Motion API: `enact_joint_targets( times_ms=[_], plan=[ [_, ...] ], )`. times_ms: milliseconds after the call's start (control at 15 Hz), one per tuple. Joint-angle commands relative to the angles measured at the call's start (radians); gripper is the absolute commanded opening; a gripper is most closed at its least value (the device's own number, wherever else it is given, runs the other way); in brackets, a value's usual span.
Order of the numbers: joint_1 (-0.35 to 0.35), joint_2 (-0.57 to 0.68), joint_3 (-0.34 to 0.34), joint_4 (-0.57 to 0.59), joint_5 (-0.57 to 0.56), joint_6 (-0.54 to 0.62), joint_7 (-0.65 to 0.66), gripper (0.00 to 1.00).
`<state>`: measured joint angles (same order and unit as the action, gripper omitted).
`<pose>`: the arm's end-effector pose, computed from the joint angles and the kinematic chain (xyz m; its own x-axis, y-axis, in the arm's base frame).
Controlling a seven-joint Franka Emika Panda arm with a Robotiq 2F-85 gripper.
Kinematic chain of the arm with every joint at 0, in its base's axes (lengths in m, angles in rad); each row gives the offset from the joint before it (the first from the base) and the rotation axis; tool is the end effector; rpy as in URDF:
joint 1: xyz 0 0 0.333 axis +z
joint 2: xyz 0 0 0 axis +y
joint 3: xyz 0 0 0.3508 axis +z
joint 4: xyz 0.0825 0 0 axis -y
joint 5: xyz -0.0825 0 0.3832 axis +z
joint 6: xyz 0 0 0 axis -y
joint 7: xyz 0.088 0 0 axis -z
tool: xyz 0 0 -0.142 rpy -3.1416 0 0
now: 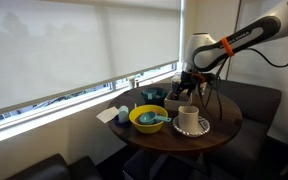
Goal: Take the blue tape out of the box and put it on the table
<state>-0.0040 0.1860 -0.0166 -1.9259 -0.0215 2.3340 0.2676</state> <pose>0.6339 -0.0135 0.4167 0.9383 -0.2685 0.2180 -0.2668 -0.9630 -0.0375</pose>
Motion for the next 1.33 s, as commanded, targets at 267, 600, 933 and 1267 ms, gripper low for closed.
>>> enact_joint_targets(
  times_ms=[267,600,933,1267],
  plan=[
    [0.016,0.074,0.003,0.069,0.019,0.012,-0.007,1.0],
    [0.037,0.08,0.002,0.101,-0.006,-0.012,0.008,1.0],
    [0.05,0.111,-0.005,0.119,-0.023,-0.001,0.028,0.87],
    [0.05,0.146,-0.015,0.134,-0.023,-0.003,0.043,0.63]
  ],
)
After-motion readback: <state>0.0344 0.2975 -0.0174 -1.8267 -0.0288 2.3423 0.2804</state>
